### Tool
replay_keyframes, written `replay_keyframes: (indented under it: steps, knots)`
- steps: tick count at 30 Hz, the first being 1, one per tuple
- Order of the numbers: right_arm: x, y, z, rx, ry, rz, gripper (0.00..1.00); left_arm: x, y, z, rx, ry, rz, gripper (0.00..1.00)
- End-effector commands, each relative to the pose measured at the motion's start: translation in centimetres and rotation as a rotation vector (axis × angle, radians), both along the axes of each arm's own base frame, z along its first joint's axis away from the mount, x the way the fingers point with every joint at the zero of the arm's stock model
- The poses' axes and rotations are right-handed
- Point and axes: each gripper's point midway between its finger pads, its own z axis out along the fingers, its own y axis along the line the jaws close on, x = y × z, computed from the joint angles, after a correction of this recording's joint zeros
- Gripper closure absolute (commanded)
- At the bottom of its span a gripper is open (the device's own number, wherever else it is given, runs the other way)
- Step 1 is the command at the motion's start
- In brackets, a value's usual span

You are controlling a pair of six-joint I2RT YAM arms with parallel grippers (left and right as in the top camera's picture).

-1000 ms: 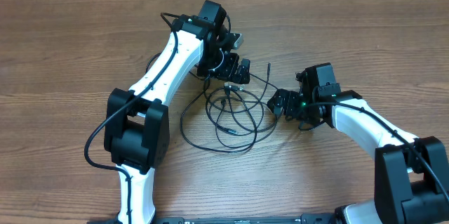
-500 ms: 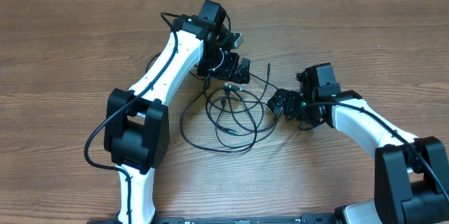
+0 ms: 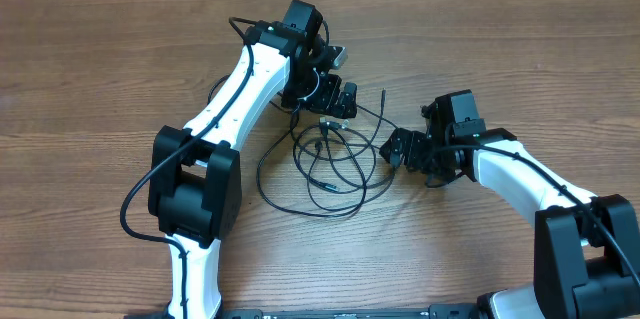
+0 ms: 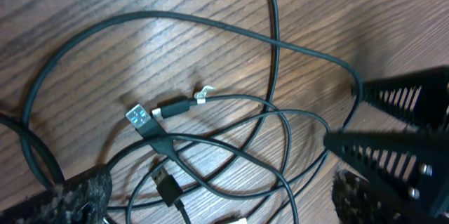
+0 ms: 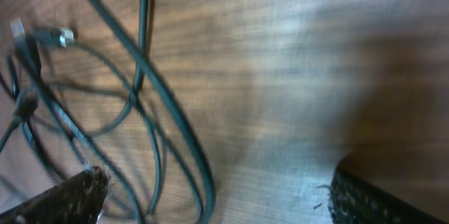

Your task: Untangle cables

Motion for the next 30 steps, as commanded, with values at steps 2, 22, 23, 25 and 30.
replay_keyframes:
  steps: [2,22,23,25,30]
  knots:
    - [0.6,0.0,1.5,0.066,0.024,-0.015,0.0,0.0,-0.2,-0.3,-0.008,0.01,0.011,0.01]
    - [0.7,-0.9,1.4,0.061,0.031,-0.043,0.0,-3.0,-5.0,-0.2,-0.068,0.127,0.055,0.96]
    - [0.7,-0.9,1.4,0.061,0.031,-0.043,0.0,-3.2,-5.2,-0.4,-0.051,0.126,0.062,0.96]
    - [0.7,-0.9,1.4,0.061,0.032,-0.043,0.0,-3.2,-5.2,-1.0,0.013,0.123,0.125,0.96]
    - [0.7,-0.9,1.4,0.061,0.032,-0.043,0.0,-3.6,-4.7,-2.0,0.151,0.103,0.239,0.96]
